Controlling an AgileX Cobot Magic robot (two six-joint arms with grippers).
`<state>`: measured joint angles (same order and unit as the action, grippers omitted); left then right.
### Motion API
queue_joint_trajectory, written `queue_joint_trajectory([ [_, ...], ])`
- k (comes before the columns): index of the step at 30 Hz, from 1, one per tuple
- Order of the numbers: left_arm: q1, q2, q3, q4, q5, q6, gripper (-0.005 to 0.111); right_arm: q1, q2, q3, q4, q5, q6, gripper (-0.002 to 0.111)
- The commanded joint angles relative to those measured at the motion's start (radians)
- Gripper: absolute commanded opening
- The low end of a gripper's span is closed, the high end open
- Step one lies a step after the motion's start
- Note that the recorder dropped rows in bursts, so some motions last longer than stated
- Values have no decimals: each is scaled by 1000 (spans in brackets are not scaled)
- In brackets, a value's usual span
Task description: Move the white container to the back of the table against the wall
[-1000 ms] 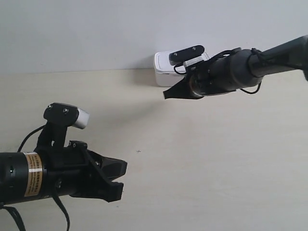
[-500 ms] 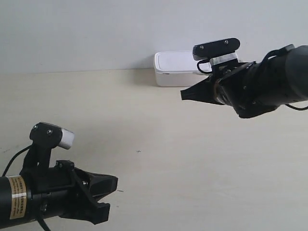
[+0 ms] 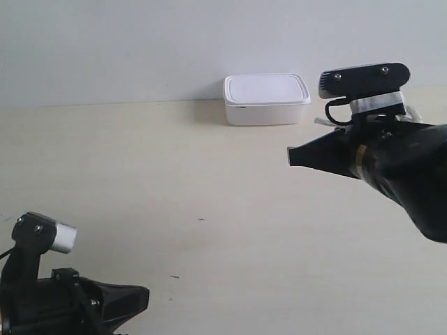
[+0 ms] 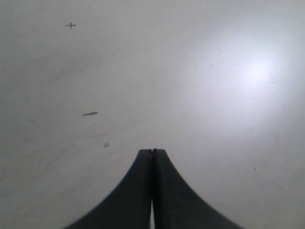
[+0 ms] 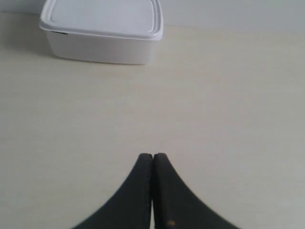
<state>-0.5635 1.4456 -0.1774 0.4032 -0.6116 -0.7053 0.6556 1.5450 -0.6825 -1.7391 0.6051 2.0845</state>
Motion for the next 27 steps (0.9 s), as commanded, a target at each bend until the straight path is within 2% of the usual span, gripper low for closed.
queue_joint_trajectory([
  [1, -7, -36, 50, -24, -34, 13, 0, 73, -113, 81, -5, 24, 30, 0],
  [11, -7, -146, 177, -70, -102, 25, 0, 241, -311, 261, -5, 24, 32, 0],
  [20, -7, -234, 177, -64, -57, 10, 0, 353, -492, 413, 28, 24, 32, 0],
  [27, -7, -266, 177, -37, -19, -11, 0, 403, -703, 525, 77, -10, 32, 0],
])
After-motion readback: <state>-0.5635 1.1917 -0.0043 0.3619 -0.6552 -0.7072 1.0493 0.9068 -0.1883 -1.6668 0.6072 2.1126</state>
